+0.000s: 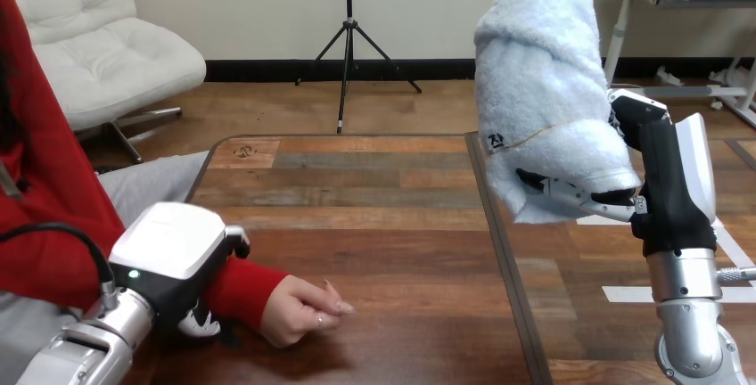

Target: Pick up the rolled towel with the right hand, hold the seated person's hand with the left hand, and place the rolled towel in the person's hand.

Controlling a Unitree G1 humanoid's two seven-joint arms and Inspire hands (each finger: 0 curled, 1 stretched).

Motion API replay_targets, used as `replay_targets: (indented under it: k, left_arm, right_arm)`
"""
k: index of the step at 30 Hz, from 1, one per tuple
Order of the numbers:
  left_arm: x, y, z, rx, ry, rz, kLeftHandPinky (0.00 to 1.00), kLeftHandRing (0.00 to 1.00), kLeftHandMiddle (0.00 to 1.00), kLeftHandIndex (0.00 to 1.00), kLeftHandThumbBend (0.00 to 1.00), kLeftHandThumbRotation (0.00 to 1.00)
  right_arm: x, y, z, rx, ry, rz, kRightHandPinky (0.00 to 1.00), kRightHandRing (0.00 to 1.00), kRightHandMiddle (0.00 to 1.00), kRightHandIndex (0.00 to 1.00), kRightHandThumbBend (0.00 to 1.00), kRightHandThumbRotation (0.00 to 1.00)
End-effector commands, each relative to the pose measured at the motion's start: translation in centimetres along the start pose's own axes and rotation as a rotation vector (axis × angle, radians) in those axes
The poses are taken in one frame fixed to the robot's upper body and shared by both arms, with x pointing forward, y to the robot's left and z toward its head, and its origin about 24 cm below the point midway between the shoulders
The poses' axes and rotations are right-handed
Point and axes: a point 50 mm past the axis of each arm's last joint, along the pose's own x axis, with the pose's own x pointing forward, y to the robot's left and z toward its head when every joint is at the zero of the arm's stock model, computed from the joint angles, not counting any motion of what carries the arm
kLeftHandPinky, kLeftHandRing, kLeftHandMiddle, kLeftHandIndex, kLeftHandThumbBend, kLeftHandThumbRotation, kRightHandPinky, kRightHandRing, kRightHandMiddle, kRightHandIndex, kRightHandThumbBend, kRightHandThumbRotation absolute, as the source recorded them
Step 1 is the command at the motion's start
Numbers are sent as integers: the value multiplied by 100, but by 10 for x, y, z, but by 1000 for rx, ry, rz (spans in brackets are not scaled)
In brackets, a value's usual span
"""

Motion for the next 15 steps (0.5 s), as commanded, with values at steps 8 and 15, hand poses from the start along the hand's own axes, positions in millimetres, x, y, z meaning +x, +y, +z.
replay_targets:
  k: [8, 15]
  left_arm:
    - [7, 3, -1, 14, 3, -43, 69, 72, 73, 69, 93, 0]
    - [7, 3, 0, 3, -1, -68, 69, 71, 72, 68, 93, 0]
  right_arm:
    - [22, -12, 24, 53, -133, -95, 28, 34, 41, 45, 72, 0]
    - [23, -13, 24, 50, -145, -100, 29, 34, 41, 45, 72, 0]
